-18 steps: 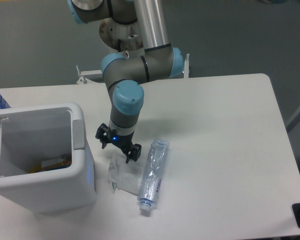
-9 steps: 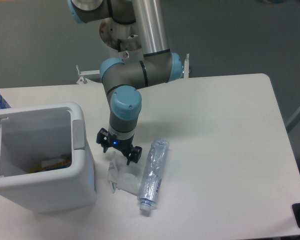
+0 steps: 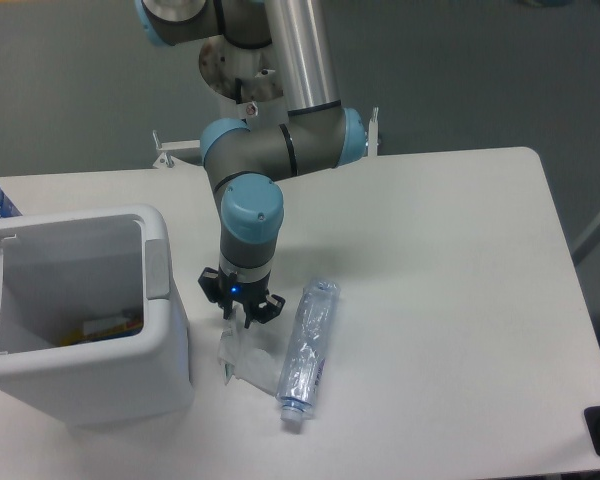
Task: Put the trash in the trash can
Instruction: 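Lower the gripper onto the white tissue and close on it, then lift the grasped tissue up off the table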
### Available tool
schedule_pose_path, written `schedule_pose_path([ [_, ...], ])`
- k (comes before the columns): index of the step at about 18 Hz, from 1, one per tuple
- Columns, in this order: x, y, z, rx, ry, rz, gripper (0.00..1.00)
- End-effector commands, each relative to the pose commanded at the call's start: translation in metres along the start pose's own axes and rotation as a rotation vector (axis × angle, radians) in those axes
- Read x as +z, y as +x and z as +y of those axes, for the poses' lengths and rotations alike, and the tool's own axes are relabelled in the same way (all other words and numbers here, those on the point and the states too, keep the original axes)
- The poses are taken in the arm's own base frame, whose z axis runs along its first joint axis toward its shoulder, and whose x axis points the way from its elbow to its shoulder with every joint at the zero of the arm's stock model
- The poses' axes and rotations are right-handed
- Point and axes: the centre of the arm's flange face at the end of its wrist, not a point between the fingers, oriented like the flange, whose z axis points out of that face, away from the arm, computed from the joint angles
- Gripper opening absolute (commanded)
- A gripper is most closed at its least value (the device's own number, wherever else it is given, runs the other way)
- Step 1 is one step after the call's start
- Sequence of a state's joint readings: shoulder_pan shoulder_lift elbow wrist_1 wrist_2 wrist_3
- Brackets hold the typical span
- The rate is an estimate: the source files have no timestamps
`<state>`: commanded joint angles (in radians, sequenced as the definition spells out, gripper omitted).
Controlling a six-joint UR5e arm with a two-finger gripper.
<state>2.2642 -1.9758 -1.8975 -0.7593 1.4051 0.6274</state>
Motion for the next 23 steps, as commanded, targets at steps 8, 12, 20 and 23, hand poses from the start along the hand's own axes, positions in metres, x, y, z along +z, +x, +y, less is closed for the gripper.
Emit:
schedule_pose_path([
  [8, -0.008, 0.0, -0.001, 0.004, 0.013, -0.008, 0.09],
  [12, -0.018, 0.0, -0.003, 0.011, 0.03, -0.019, 0.09],
  [20, -0.067, -0.037, -0.007, -0.035, 0.11, -0.078, 0.09],
  [23, -0.108, -0.056, -0.021, -0.052, 0.207, -0.093, 0.09],
])
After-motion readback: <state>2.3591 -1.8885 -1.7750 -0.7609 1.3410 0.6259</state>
